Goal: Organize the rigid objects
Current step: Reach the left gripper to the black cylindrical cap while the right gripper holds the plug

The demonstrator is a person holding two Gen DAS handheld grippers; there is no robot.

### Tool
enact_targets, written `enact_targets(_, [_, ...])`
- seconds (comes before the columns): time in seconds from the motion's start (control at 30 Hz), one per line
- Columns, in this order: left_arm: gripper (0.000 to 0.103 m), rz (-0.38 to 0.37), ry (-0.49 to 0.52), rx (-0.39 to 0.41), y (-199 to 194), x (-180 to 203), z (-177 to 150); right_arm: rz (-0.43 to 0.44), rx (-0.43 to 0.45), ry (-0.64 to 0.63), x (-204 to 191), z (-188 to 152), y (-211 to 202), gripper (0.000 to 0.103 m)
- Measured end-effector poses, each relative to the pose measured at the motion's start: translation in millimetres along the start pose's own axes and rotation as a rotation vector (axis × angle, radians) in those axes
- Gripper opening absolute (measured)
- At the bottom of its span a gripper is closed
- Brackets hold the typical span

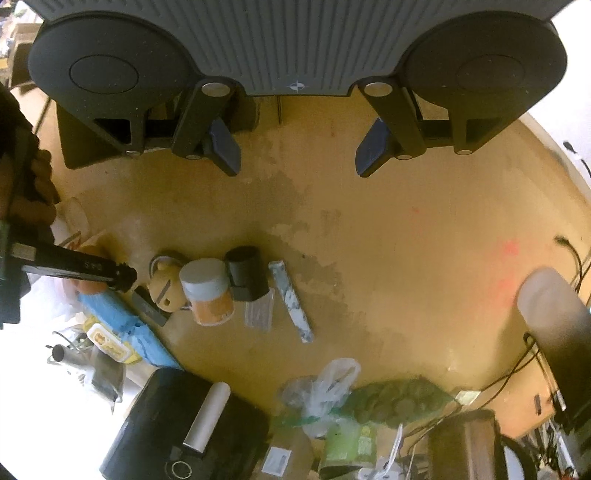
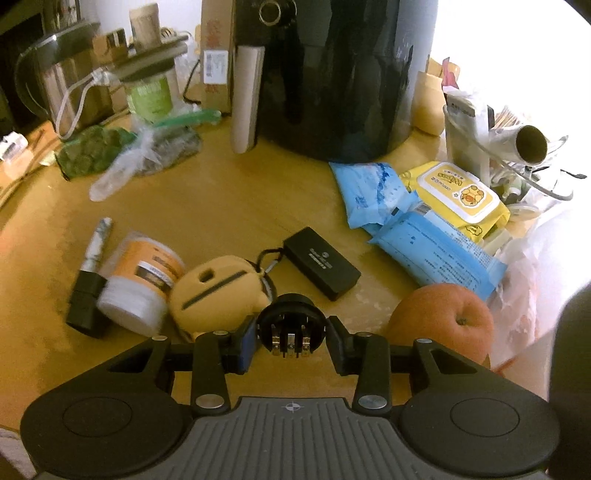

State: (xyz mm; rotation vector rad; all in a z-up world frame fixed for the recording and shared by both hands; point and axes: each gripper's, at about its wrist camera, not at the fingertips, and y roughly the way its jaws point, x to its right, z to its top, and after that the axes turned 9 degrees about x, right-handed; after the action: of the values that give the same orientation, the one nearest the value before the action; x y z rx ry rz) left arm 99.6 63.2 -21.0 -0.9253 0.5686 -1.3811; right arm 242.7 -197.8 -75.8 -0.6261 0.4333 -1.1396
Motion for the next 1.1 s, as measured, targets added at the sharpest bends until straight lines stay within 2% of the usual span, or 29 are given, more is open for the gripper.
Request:
enact_targets(0.63, [0.068,-0.021,0.206,0.058,20,29,25,0.107,0.02,0.097,10,-17,-60,0.043])
enact_targets(0.9, [0.068,-0.02,0.359,0.08,36,47,34,0.098,0.032,0.164,19,-26,-79,0.043])
enact_targets(1.1, [0.068,-0.048,0.456,0.079,53,57,39,0.089,0.046,0.215,28,-30,-92,0.043])
